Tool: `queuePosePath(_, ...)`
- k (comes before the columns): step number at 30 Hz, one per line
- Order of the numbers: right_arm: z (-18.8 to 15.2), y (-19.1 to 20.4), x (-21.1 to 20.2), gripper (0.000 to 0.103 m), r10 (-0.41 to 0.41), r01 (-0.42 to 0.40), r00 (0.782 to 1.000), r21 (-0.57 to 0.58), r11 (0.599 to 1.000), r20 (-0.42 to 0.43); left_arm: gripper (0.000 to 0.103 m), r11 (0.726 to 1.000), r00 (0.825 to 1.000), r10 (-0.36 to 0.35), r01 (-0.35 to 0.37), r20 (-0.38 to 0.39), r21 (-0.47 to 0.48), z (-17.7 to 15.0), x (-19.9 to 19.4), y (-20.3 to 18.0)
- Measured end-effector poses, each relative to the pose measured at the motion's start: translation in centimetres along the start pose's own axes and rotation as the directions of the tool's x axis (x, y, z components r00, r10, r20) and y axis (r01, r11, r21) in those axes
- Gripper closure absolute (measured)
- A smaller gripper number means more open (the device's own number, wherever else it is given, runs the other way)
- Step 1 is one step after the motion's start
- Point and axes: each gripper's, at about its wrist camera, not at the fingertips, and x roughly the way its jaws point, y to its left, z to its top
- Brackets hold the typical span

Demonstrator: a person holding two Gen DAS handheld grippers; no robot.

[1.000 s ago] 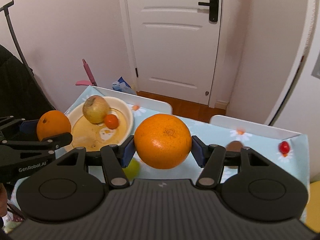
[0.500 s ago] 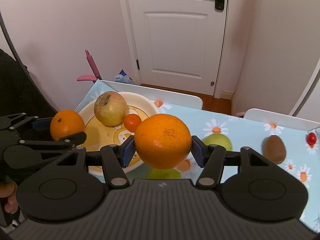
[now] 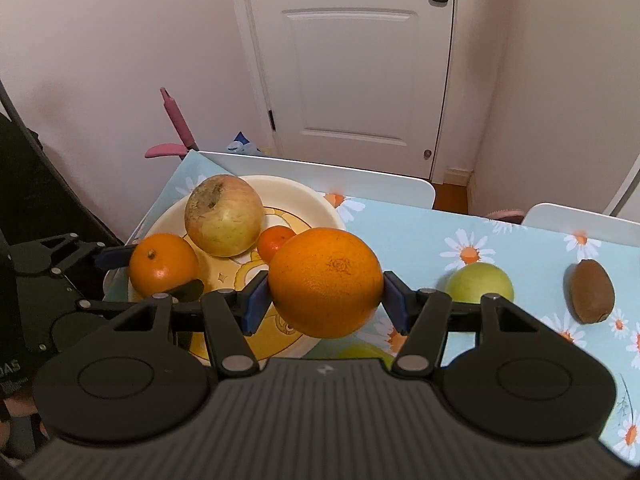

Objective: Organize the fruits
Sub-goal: 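Carry both oranges over the cream bowl and lower them in, then open both tools to release the oranges into the bowl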

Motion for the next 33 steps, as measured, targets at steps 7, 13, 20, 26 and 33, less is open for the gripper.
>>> queuePosePath(7,0.1,-0.1,0.2,0.029,-0.009,0.009,1.000,-0.002,1.000,-0.001,0.014,0.999,0.998,-0.006,0.003,0.060,0.054,-0.2,-0.6,-0.7)
queuePosePath(13,0.6,-0.3,-0.3,0.029,0.000,0.001,1.000,-0.023,1.000,0.004,0.007,0.999,0.998,-0.031,0.029,0.060,0.033,-0.1,-1.8,-0.4)
queuePosePath(20,1.4,-0.1,-0.2,0.029,0.048,-0.048,0.999,-0.076,0.996,0.008,0.002,1.000,0.997,0.023,-0.023,0.078,0.000,-0.9,-3.9,0.2)
queuePosePath(26,1.3,1.2,1.2,0.029,0.096,-0.101,0.994,-0.158,0.982,-0.043,0.000,0.998,0.998,0.017,-0.013,0.058,-0.058,-1.7,-5.1,0.7)
queuePosePath(33,-0.2,2.7,3.7,0.029,0.139,-0.157,0.987,-0.266,0.951,-0.085,0.000,0.996,0.998,0.037,-0.033,0.044,-0.079,-3.0,-6.0,0.3)
